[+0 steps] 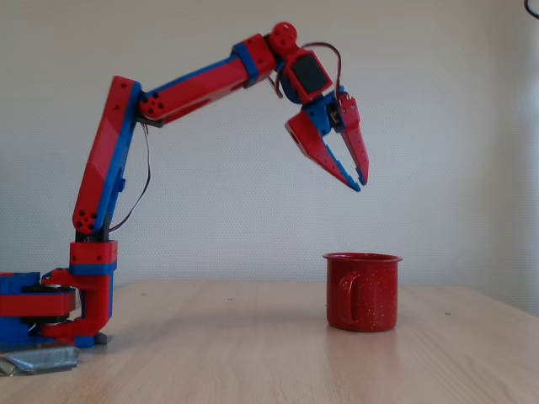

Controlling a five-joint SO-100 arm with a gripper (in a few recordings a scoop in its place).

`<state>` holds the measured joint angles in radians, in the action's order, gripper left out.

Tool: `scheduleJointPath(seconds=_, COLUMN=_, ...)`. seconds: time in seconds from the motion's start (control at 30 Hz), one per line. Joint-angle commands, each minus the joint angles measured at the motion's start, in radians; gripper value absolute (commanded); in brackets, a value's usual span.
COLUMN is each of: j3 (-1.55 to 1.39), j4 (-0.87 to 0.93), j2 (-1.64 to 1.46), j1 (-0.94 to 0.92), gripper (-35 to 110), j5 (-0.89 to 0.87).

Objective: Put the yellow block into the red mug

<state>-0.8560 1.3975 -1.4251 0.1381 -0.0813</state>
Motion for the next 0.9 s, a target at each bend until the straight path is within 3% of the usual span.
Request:
scheduleJointPath(seconds=0.0, j3=-0.043, j4=-0.017, j2=-0.186, j1=-0.031, gripper=0, j5=0.023)
scheduleJointPath(seconds=0.27, j3=-0.359, j4=-0.051, j2=-0.535, j1=-0.124, gripper=0, j5=0.101)
scheduleJointPath(seconds=0.47, j3=-0.531, j4=0.04, j2=-0.721, j1=-0.163, gripper=0, j5=0.124)
scheduleJointPath(seconds=0.63, j3=-1.062, j4=-0.178, j2=-1.213, j1=-0.172, gripper=0, j5=0.179)
scheduleJointPath(seconds=0.87, j3=-1.408, j4=-0.175, j2=-1.569, j1=-0.196, gripper=0, j5=0.229)
